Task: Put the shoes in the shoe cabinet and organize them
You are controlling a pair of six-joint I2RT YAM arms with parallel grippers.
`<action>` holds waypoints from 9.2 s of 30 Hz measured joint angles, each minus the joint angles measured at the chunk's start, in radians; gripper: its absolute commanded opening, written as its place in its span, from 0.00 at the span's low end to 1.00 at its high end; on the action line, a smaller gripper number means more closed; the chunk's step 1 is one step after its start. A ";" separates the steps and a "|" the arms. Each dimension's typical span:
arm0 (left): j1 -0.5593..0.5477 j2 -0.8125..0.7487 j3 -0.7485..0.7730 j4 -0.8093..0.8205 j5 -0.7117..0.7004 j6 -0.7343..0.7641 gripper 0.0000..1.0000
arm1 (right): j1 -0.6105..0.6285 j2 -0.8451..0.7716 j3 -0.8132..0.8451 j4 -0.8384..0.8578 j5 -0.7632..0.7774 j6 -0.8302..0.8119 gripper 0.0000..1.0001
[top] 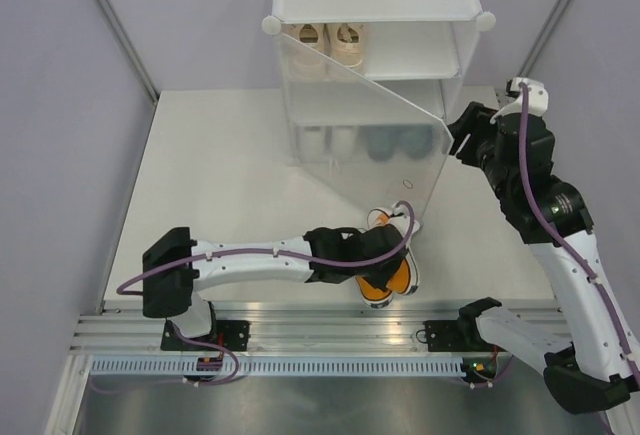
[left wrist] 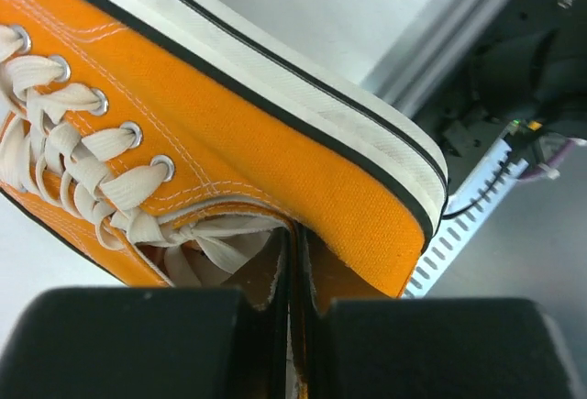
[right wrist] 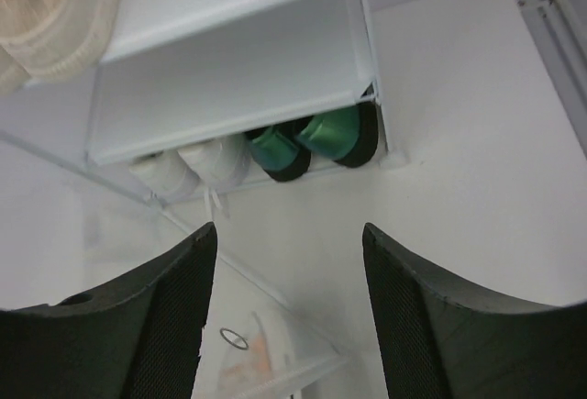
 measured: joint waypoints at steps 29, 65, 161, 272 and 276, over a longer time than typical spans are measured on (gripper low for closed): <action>-0.018 0.430 0.701 0.164 0.375 0.356 0.02 | -0.098 0.087 0.544 -0.144 0.357 -0.045 0.93; -0.110 0.127 0.431 0.054 0.082 0.406 0.99 | -0.411 0.152 0.256 0.023 -0.061 0.005 0.63; 0.422 -0.815 -0.275 -0.446 -0.689 -0.058 1.00 | 0.920 -0.047 -0.634 -0.357 0.045 0.909 0.66; 0.470 -0.875 -0.308 -0.381 -0.611 -0.002 1.00 | 0.436 0.228 -0.373 0.014 0.032 0.177 0.01; 0.470 -0.875 -0.308 -0.381 -0.611 -0.001 1.00 | 0.392 0.166 -0.261 -0.042 0.048 0.154 0.01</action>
